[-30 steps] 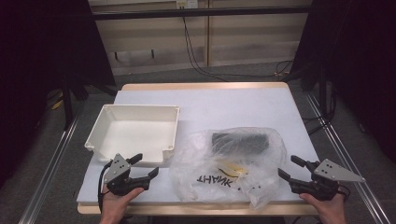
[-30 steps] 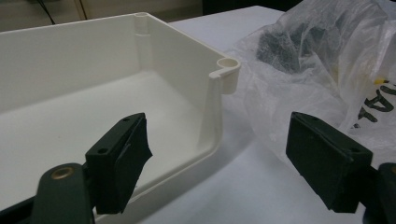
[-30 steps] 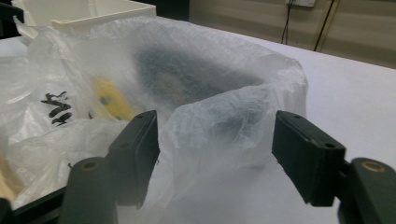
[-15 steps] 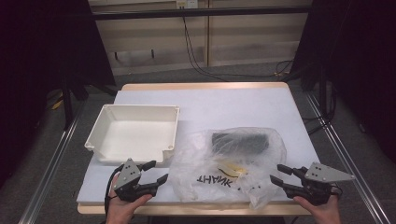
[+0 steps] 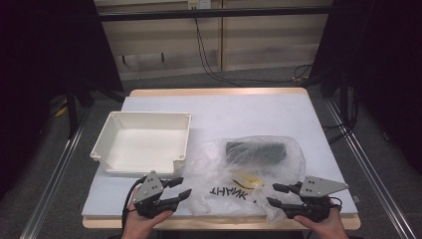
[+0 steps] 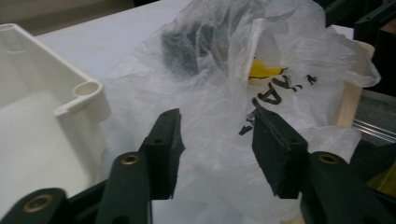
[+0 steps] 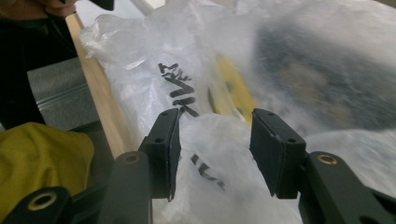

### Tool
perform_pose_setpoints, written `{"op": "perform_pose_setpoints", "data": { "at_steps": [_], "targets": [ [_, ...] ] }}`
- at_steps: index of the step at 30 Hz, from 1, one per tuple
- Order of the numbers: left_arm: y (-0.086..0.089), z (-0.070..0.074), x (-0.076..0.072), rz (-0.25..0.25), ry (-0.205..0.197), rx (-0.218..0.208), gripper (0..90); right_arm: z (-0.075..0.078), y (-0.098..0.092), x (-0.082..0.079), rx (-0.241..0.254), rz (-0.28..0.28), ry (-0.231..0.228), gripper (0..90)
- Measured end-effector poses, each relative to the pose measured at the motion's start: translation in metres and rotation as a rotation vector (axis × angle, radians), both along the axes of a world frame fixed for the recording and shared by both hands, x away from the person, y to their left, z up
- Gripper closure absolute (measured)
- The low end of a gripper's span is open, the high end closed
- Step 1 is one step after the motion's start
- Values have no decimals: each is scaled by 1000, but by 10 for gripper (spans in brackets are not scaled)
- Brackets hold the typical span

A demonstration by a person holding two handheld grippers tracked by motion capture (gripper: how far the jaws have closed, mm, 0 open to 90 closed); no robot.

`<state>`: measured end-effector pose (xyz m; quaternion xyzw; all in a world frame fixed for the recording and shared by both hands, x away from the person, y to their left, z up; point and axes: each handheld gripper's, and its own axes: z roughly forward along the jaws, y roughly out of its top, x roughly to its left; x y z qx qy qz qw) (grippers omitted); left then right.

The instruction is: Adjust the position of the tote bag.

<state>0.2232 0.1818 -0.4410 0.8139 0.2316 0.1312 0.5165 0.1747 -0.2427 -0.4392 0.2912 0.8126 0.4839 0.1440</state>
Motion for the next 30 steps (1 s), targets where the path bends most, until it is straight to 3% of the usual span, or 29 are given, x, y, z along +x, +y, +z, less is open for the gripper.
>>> {"op": "perform_pose_setpoints", "data": {
  "at_steps": [2, 5, 11, 16, 23, 27, 28, 30],
  "targets": [
    [-7, 1, 1, -38, 8, -8, 583, 0, 8, 3, -7, 29, 9, 524],
    [-13, 0, 0, -54, 15, -2, 600, -1, 13, 6, -16, 49, 11, 521],
    [-20, 0, -5, -98, 26, 11, 606, -17, 22, 13, -73, 89, 62, 496],
    [-25, 0, -11, -130, 30, 27, 521, -30, 26, 18, -120, 100, 106, 447],
    [-28, -3, -17, -184, 40, 31, 418, -38, 34, 20, -164, 127, 128, 407],
    [-33, -4, -19, -205, 44, 42, 367, -41, 36, 20, -177, 131, 136, 430],
    [-37, -7, -18, -221, 44, 64, 364, -43, 37, 21, -208, 127, 132, 447],
    [-41, -11, -16, -235, 63, 85, 333, -42, 37, 21, -209, 114, 131, 500]
  ]
}}
